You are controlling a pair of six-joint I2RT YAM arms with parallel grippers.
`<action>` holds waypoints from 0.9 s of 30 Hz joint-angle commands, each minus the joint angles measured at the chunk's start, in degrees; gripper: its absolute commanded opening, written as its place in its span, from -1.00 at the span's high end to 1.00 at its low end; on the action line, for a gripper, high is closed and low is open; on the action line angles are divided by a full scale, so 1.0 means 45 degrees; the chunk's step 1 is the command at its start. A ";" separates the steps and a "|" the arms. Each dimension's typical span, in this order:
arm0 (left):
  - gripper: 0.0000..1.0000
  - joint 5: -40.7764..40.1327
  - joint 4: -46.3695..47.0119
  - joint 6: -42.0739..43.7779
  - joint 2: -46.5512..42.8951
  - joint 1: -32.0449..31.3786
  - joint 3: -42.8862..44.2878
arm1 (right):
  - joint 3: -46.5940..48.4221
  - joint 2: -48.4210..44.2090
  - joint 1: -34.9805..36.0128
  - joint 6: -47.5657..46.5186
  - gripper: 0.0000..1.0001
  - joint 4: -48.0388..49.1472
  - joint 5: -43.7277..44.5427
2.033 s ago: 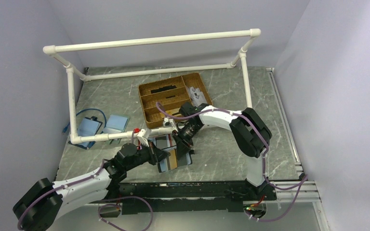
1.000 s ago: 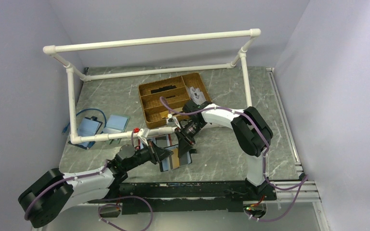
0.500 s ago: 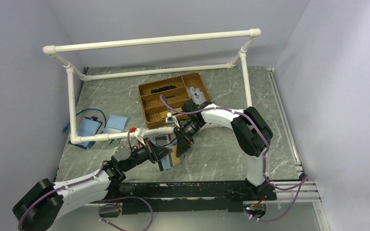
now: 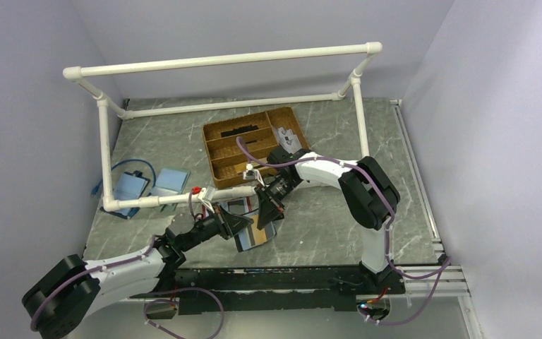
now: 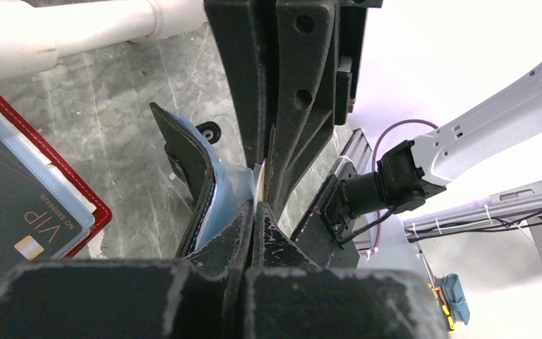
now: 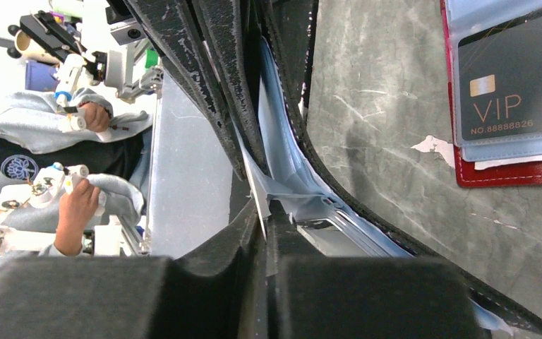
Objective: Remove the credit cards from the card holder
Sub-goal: Remove the credit card from the card holder.
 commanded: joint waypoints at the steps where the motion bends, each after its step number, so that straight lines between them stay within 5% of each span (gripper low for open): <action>1: 0.91 -0.0421 -0.0399 -0.0322 -0.0888 -0.0031 0.0072 | 0.0352 -0.0517 -0.0010 -0.0401 1.00 -0.0064 -0.0363; 5: 0.47 -0.0753 -0.2318 -0.0651 -0.2139 -0.0018 0.0106 | 0.0347 -0.0424 -0.0022 -0.0357 1.00 0.0001 -0.0179; 13: 0.18 -0.0431 -0.4237 -0.0937 -0.3929 0.0008 -0.0111 | 0.0386 -0.0283 -0.0081 -0.0422 1.00 -0.0053 -0.0121; 22: 0.37 -0.0161 -0.3986 -0.1040 -0.3697 0.0052 -0.0114 | 0.0369 -0.0236 -0.0160 -0.0421 1.00 -0.0053 -0.0190; 27: 0.69 -0.0001 -0.3431 -0.1069 -0.3215 0.0129 -0.0116 | 0.0367 -0.0185 -0.0182 -0.0406 1.00 -0.0039 -0.0143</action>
